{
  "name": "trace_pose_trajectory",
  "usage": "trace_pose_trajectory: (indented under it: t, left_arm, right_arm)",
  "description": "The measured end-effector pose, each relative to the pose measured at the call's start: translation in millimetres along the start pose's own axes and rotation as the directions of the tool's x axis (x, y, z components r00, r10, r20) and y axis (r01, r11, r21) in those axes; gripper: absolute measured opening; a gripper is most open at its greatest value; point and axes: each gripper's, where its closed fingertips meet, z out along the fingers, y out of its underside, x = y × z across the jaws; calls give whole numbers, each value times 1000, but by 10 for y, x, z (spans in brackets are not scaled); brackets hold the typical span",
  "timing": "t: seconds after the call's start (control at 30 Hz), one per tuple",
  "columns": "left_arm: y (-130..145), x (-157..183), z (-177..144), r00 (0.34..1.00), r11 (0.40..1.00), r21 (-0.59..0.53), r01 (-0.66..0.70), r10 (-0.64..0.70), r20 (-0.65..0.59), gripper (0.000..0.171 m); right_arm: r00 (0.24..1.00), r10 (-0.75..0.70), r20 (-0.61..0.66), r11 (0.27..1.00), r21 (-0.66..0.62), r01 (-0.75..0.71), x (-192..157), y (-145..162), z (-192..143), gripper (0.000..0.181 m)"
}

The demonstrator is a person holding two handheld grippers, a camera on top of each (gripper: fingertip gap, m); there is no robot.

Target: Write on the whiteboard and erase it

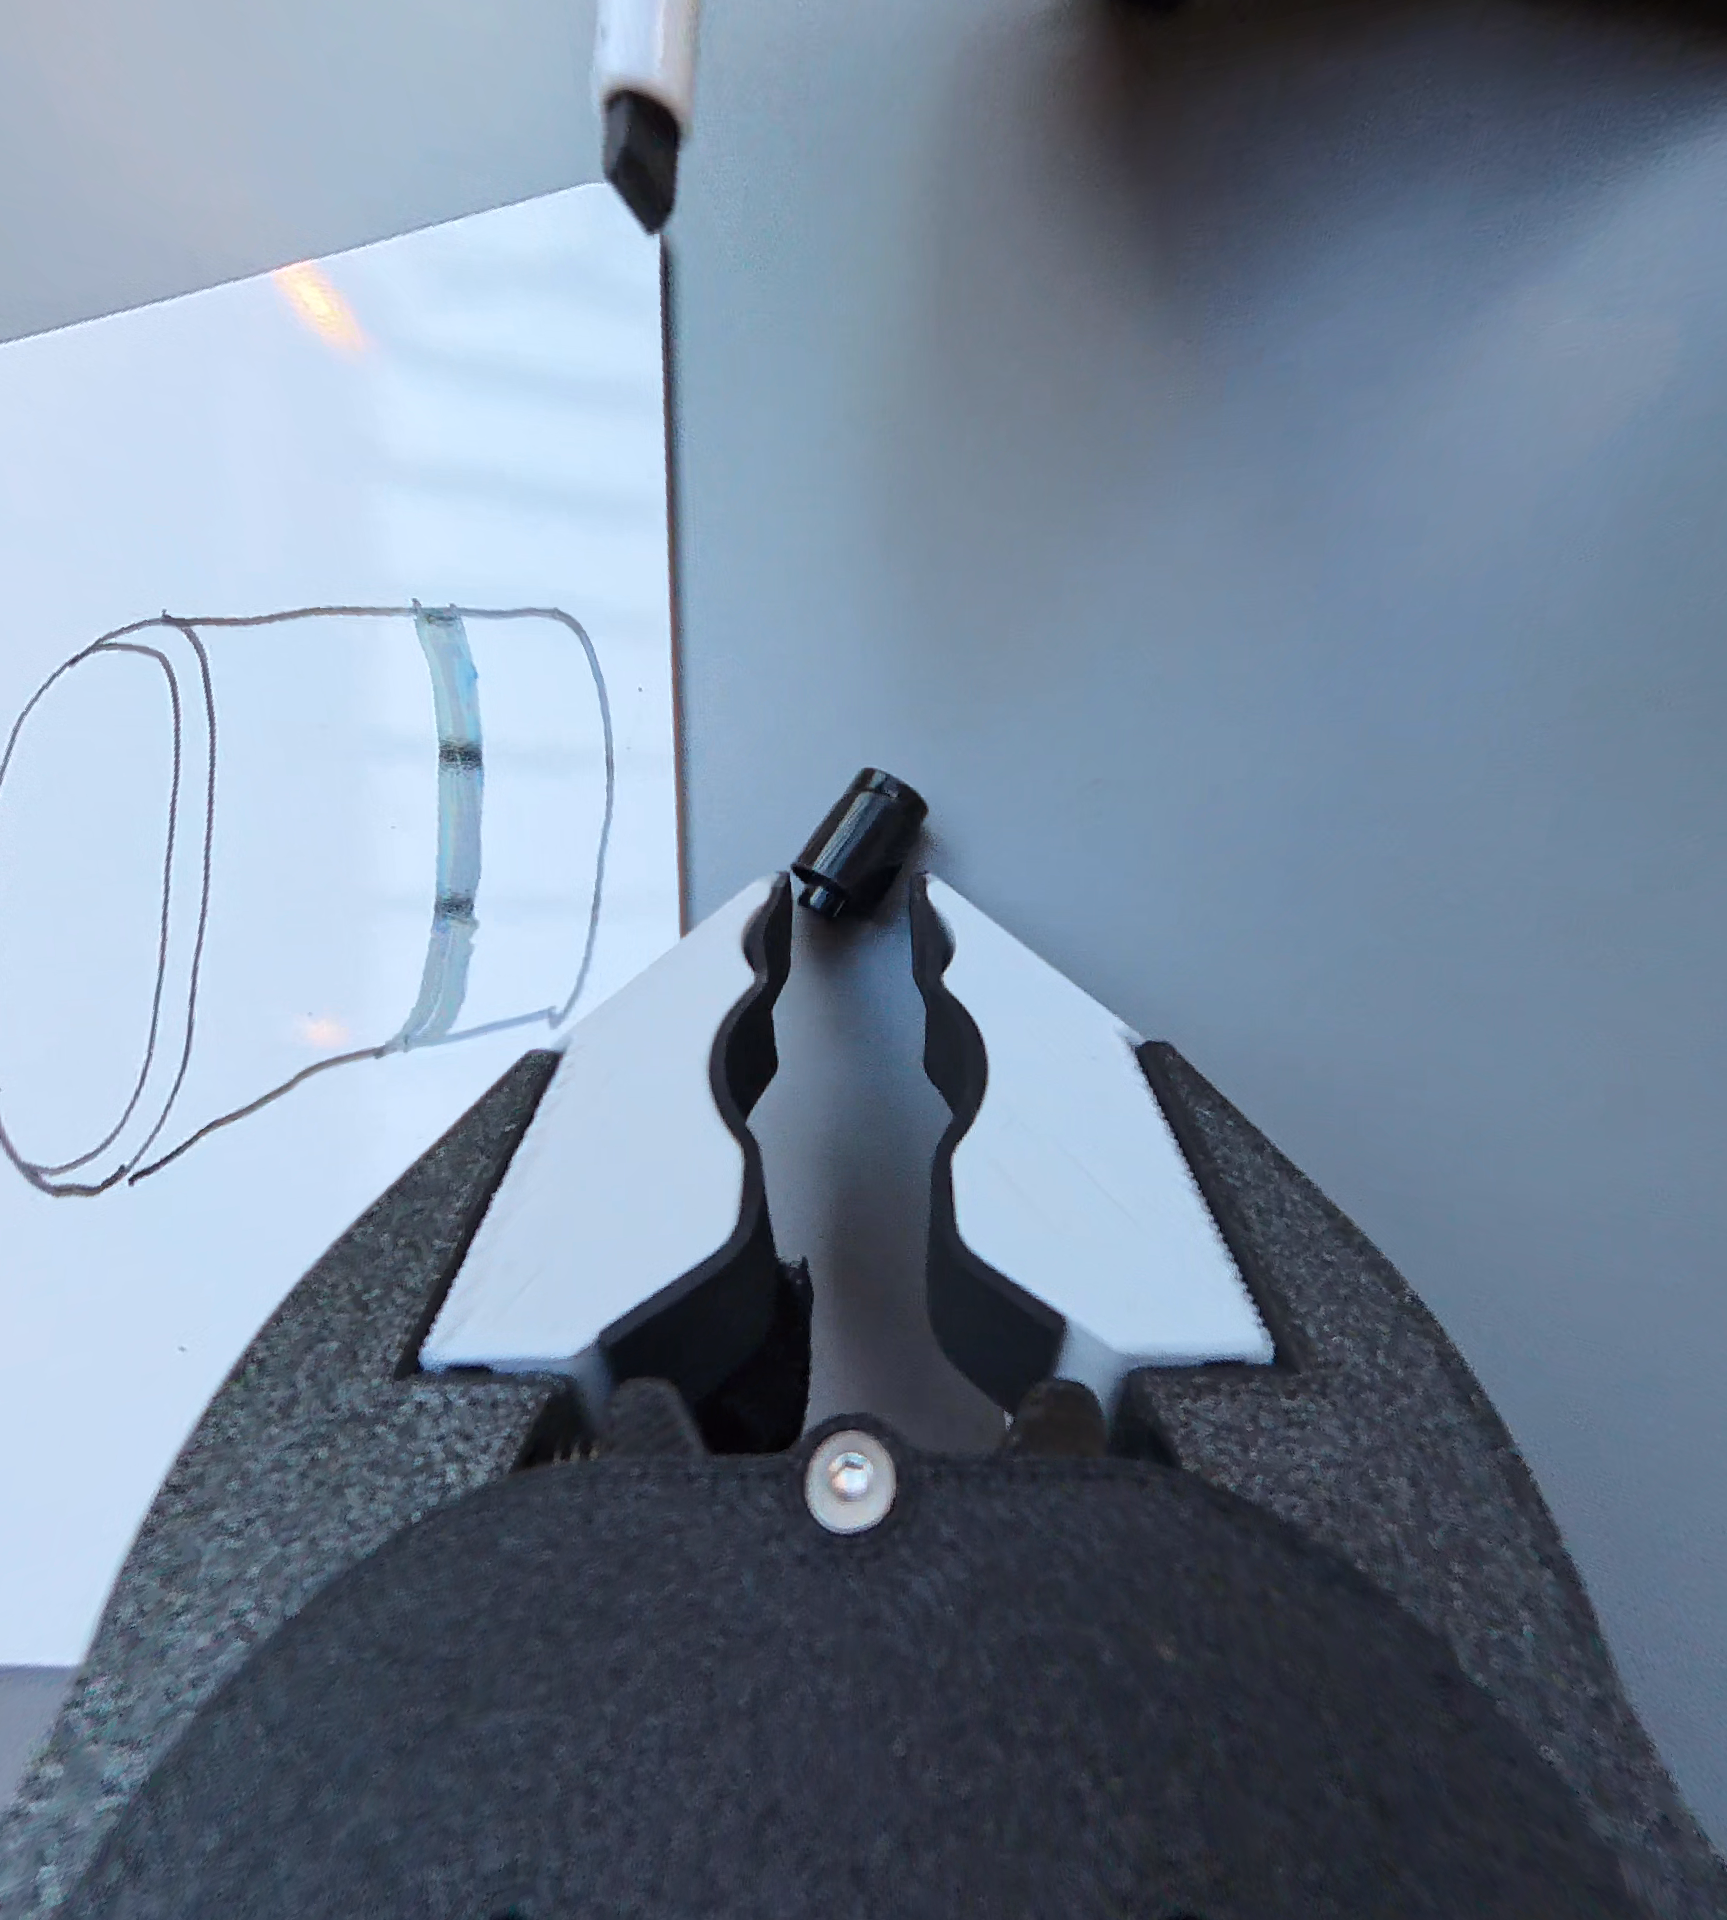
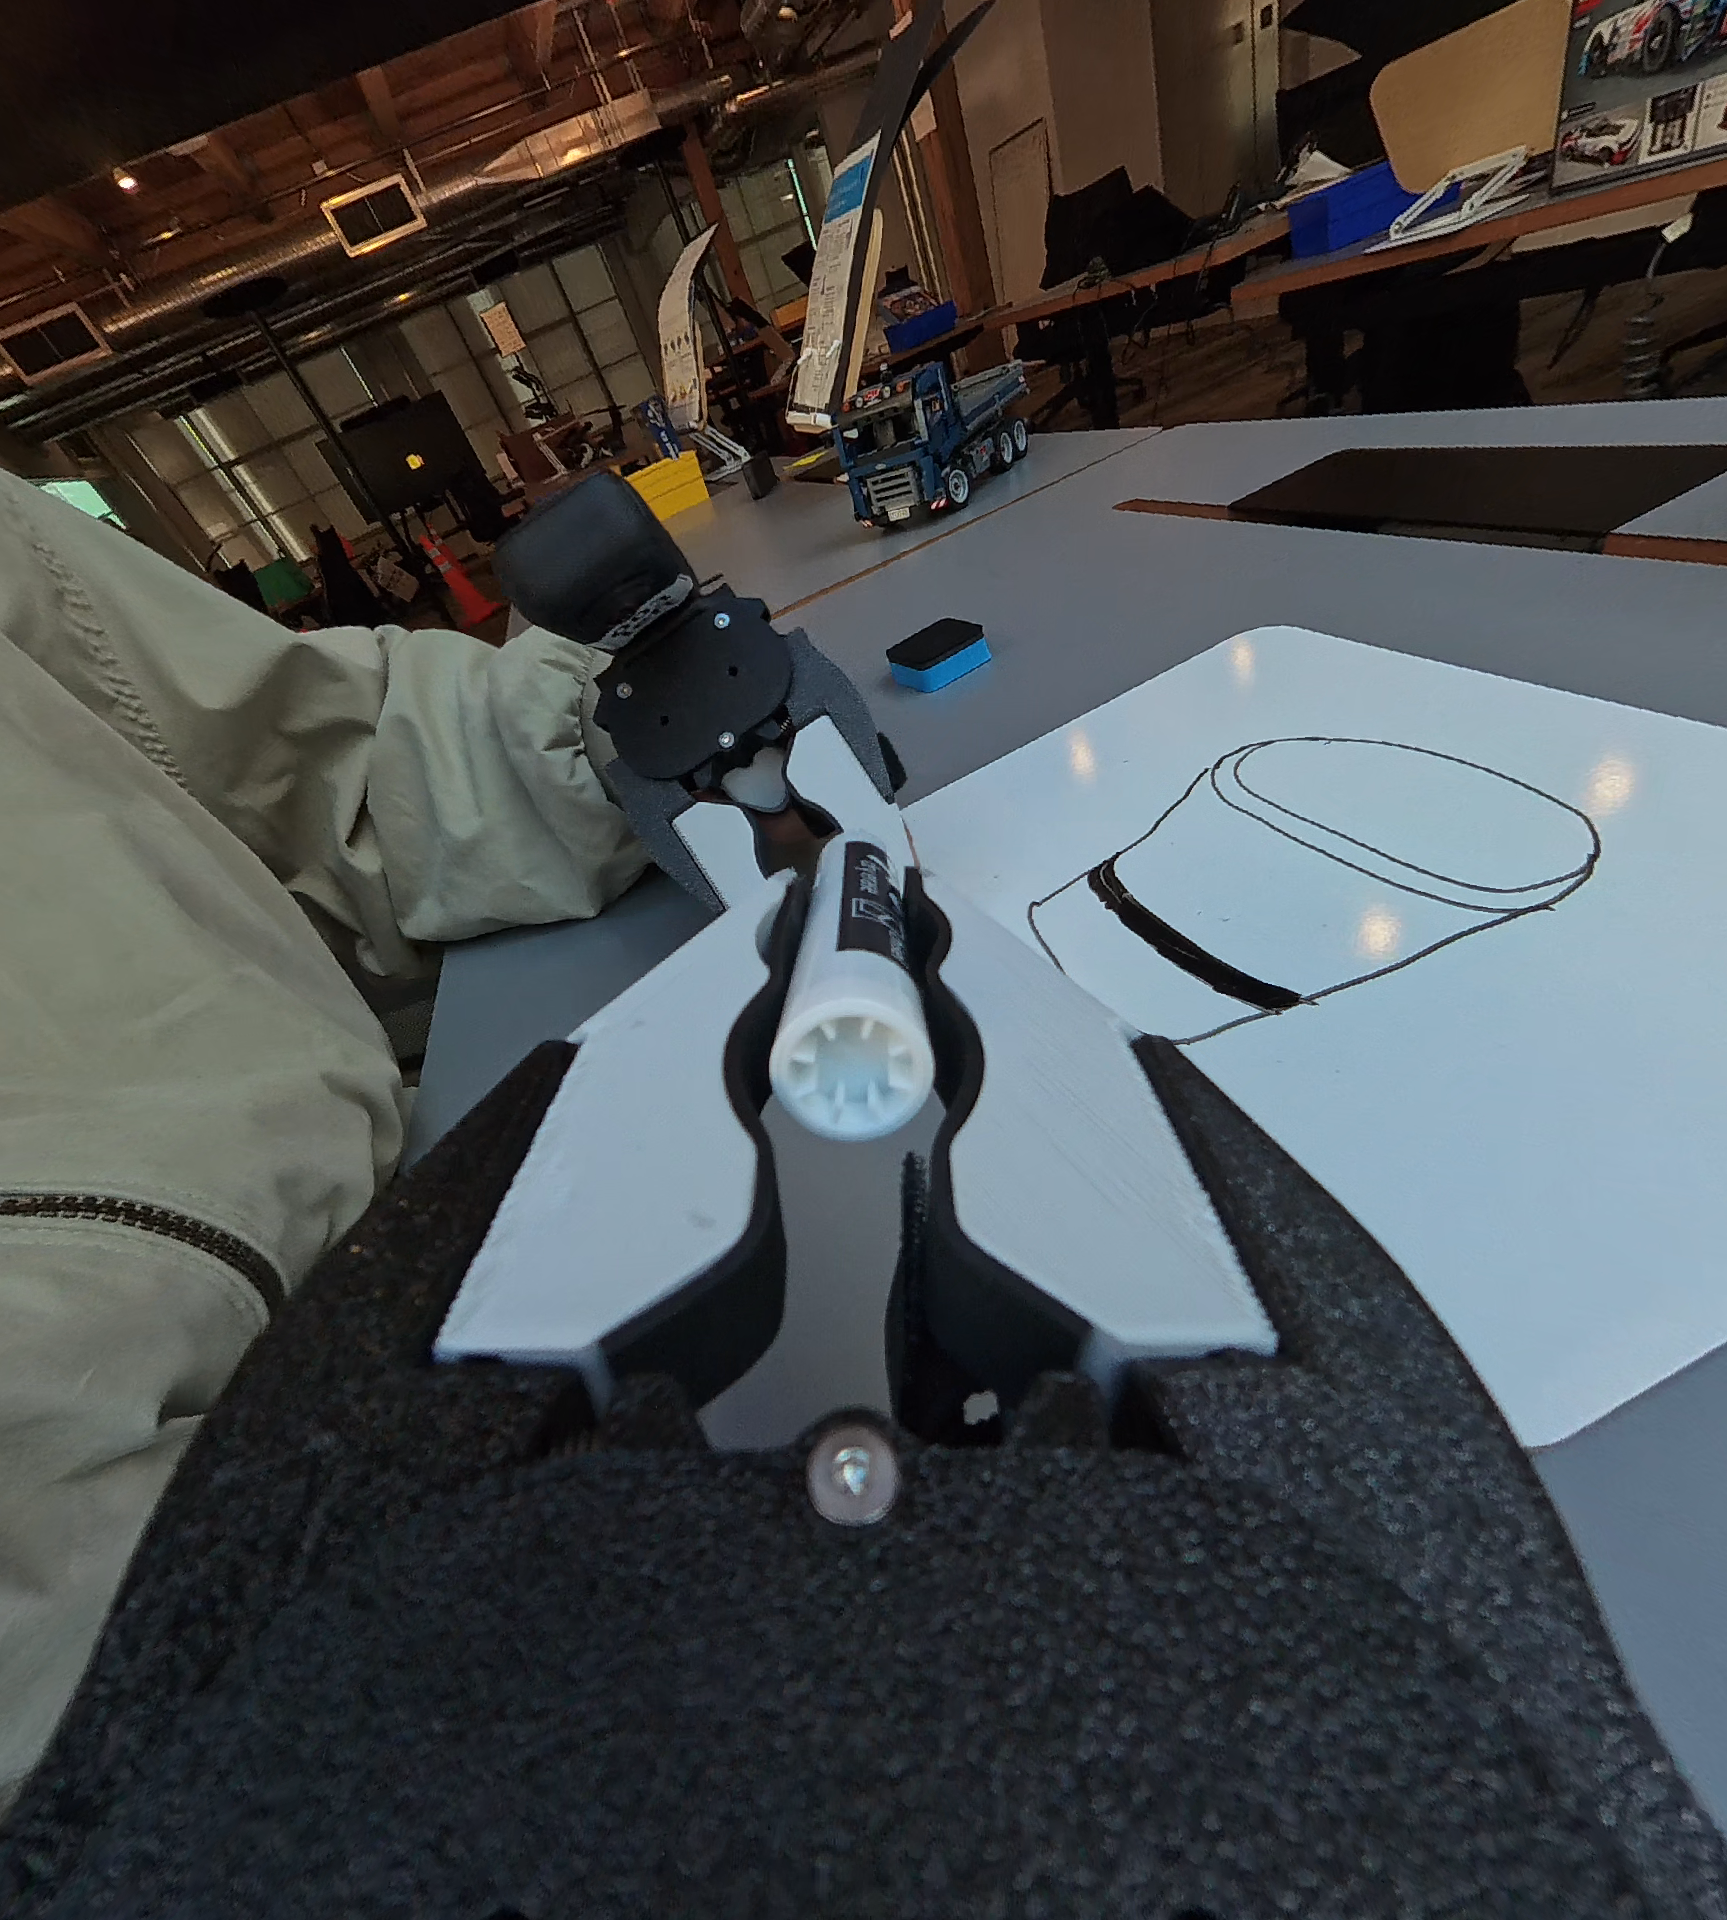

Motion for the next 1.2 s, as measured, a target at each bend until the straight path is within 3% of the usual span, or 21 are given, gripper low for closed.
trace_pose_trajectory:
  t: [0.33, 0.43, 0.53, 0.63, 0.77, 0.87, 1.2]
  left_arm:
    - [-81, 45, -25, 999, 996, 90, -17, 12, 51, 19]
    - [-289, -67, -204, 992, 967, 253, 11, -42, 119, 19]
    - [-468, -186, -452, 978, 889, 445, 107, -173, 112, 18]
    - [-503, -220, -590, 971, 844, 515, 147, -222, 87, 18]
    - [-484, -204, -613, 974, 839, 524, 148, -217, 71, 18]
    - [-438, -151, -534, 981, 873, 473, 119, -178, 80, 18]
    - [-418, -141, -501, 979, 882, 455, 122, -183, 94, 17]
  right_arm:
    - [1000, 0, -26, 992, -130, -4, 70, 236, 128, 18]
    - [1000, 7, -19, 990, -138, -10, 95, 213, 208, 18]
    - [998, 19, 63, 998, -62, -15, -19, 21, 276, 18]
    - [997, -21, 78, 997, -66, 26, -76, -26, 377, 18]
    - [996, -29, 80, 993, -108, 37, -61, 32, 464, 18]
    - [995, -39, 91, 985, -163, 53, -78, 149, 526, 18]
    - [992, 2, 128, 985, -174, 21, -50, 218, 521, 18]
